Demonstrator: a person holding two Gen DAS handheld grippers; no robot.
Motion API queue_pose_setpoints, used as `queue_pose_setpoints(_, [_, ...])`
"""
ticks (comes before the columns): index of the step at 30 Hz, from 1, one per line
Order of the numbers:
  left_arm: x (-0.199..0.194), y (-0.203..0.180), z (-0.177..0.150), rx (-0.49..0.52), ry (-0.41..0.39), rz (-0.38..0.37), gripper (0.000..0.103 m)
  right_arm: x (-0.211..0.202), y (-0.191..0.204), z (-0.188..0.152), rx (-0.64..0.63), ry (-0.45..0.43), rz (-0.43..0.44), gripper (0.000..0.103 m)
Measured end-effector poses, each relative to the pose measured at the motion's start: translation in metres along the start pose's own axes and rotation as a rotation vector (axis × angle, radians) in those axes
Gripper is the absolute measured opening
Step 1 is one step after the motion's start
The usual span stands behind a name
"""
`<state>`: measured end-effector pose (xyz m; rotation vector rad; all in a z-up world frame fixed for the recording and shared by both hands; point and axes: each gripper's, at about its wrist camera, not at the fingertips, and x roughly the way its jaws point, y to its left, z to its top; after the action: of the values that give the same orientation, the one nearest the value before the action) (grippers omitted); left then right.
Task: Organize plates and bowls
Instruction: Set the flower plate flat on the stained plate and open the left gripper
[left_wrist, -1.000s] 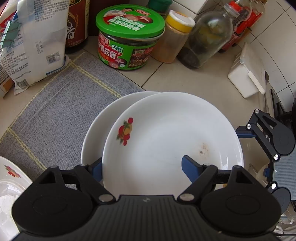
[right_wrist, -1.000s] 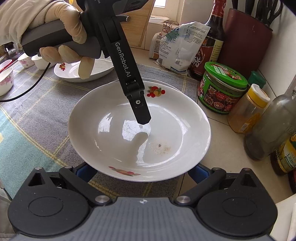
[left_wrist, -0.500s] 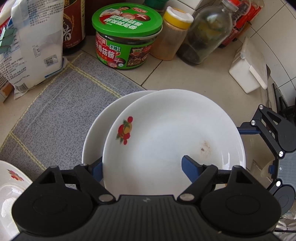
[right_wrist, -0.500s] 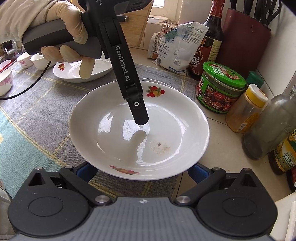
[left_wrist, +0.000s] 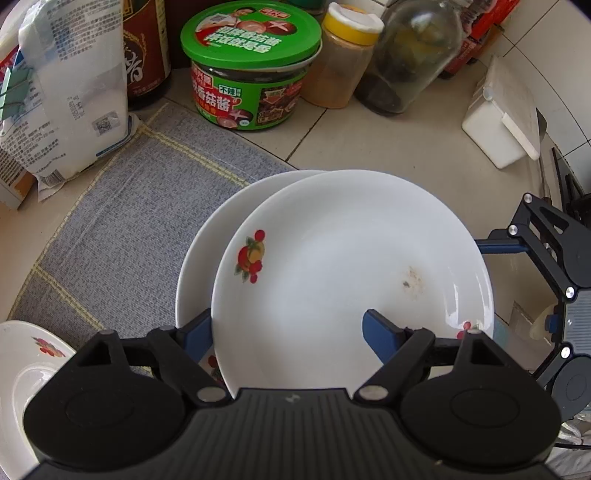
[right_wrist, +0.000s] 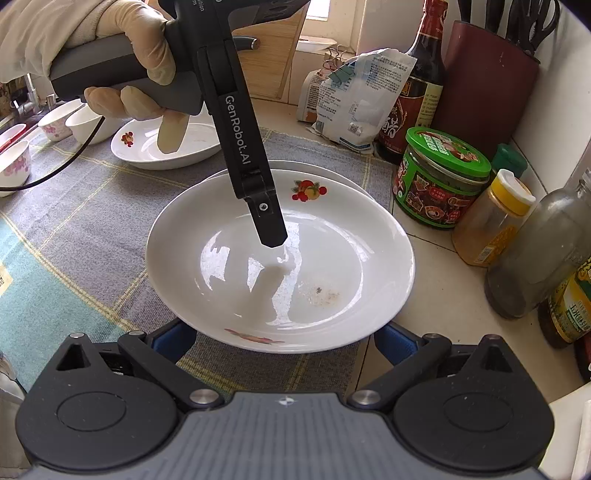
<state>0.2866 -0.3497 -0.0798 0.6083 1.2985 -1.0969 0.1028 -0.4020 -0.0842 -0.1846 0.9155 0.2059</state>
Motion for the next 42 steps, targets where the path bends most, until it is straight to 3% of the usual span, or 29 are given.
queue_pose_setpoints(42, [-0.025,0.002,-0.018,-0.038,-0.059,0.049,0.086,-0.001,0.003,0.003,-0.034,0.005,-0.033,0.103])
